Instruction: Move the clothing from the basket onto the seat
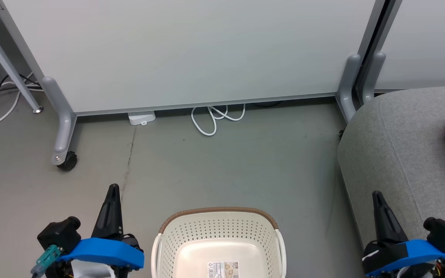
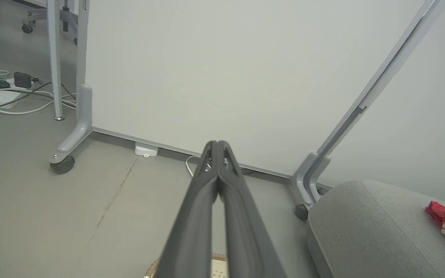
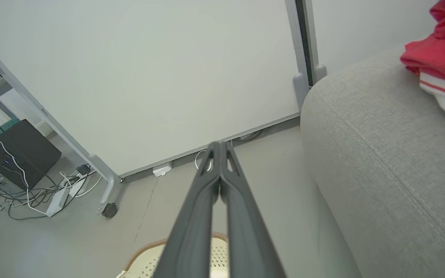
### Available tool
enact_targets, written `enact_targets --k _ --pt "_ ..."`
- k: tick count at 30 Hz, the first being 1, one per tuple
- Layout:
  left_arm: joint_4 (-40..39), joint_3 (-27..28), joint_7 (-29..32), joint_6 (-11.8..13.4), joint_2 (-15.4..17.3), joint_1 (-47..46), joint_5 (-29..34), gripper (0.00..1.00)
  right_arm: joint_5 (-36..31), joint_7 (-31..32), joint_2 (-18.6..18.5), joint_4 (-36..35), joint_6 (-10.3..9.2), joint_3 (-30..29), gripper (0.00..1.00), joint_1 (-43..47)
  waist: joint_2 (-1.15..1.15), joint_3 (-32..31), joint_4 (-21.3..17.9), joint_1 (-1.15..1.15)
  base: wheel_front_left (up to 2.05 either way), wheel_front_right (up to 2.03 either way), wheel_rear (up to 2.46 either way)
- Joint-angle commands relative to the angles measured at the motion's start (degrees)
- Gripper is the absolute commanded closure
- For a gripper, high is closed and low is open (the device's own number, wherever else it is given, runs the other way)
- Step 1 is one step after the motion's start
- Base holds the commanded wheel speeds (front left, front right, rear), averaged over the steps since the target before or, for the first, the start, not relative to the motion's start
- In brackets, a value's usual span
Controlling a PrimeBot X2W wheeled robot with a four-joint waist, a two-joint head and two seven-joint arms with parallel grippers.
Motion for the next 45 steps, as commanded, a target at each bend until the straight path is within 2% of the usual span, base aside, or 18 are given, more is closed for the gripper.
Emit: enact_targets --k 1,30,45 --pt "-1.1 0.6 0.3 0.0 0.5 -1.4 -2.3 1.0 2.3 0.5 -0.1 -1.2 0.0 -0.2 1.0 -1.1 0.0 0.0 0.0 0.0 0.0 0.0 0.0" --pt "-2.3 3.2 6.1 -0.1 1.1 -1.6 -27.9 1.0 28.1 6.9 -0.1 -1.9 0.0 -1.4 1.0 -2.0 0.0 -0.7 -1.1 0.0 0.0 0.0 0.0" --pt "-2.8 4.4 8.4 -0.1 1.2 -1.7 -37.3 1.0 37.6 9.4 0.0 -2.2 0.01 -1.9 1.0 -2.3 0.0 -1.0 -1.7 0.0 0.0 0.0 0.0"
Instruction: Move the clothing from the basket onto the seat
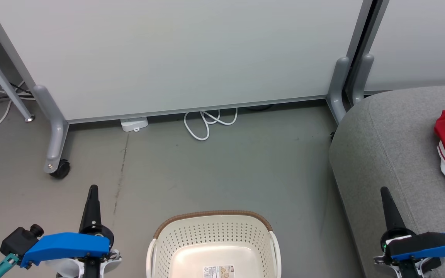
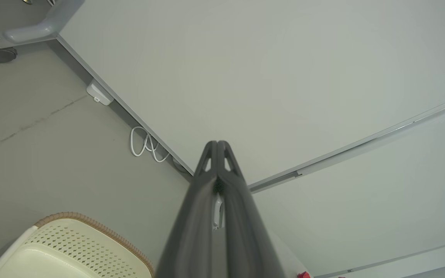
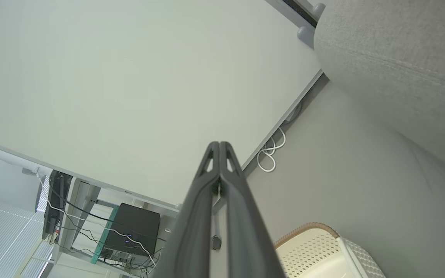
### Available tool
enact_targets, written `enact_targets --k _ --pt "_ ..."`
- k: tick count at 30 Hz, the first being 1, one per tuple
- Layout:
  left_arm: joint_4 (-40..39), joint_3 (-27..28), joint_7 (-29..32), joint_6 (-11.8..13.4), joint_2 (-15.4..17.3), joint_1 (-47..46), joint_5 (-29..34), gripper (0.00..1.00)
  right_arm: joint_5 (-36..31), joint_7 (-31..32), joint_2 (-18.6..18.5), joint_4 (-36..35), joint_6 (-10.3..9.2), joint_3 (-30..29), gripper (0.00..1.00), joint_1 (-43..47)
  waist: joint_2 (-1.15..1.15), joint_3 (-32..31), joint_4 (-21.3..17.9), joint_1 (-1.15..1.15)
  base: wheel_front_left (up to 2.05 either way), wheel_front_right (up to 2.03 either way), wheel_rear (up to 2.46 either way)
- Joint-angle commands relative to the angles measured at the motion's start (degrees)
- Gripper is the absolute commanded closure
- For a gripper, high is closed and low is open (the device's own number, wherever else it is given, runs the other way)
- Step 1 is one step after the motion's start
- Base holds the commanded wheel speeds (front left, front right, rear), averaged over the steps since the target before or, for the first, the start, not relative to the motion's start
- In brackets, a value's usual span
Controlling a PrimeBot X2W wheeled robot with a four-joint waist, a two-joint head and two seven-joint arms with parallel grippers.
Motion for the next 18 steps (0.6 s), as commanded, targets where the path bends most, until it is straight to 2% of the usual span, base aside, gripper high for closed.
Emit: enact_targets --k 1,18 --pt "-0.8 0.5 0.4 -0.1 0.5 -1.3 -1.2 1.0 1.4 0.4 -0.1 -0.8 0.02 -0.2 1.0 -1.2 0.01 0.0 0.0 0.0 0.0 0.0 0.0" --pt "-1.2 1.9 2.9 -0.1 0.4 -1.4 -10.8 1.0 11.3 2.9 0.0 -1.0 0.02 -0.6 1.0 -1.7 0.01 -0.4 -0.6 0.0 0.0 0.0 0.0"
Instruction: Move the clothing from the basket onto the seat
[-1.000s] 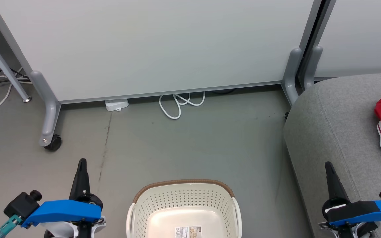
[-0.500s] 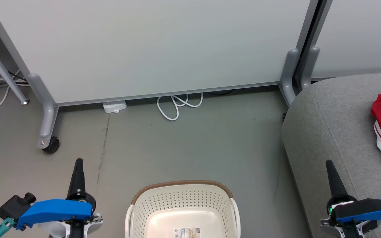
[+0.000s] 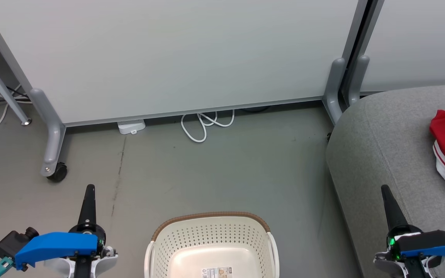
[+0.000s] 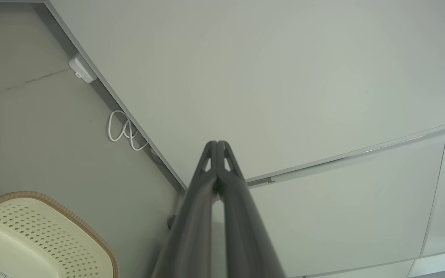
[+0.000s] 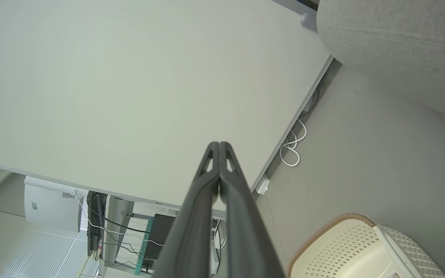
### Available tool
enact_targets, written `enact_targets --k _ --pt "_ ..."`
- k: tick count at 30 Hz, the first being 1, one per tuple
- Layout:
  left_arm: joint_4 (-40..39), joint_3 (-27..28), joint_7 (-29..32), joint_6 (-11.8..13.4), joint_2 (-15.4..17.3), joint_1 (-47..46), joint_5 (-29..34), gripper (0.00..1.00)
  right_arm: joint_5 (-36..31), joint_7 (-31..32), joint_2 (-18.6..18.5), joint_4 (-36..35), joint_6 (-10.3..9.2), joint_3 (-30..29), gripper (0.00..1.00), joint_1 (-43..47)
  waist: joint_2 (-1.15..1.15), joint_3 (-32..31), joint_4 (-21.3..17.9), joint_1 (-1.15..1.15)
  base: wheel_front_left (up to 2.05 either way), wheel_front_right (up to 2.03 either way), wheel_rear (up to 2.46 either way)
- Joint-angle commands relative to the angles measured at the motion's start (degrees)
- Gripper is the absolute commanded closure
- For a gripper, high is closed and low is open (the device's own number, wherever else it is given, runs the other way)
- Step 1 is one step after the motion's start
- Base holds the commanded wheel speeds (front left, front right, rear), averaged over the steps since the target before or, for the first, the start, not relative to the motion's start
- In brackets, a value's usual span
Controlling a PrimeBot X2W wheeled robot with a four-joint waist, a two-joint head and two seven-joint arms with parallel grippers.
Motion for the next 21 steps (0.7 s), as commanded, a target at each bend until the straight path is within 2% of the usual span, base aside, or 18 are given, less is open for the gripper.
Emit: enact_targets --k 1,21 --pt "-0.5 0.5 0.3 -0.1 0.4 -1.2 -1.1 1.0 1.3 0.3 0.0 -0.7 0.02 -0.1 1.0 -1.3 0.0 0.0 0.0 0.0 0.0 0.0 0.0" --pt "-1.0 2.0 2.9 -0.2 0.2 -1.2 -10.6 1.0 11.2 2.9 0.0 -0.8 0.02 -0.6 1.0 -1.5 0.0 -0.4 -0.8 0.0 0.0 0.0 0.0"
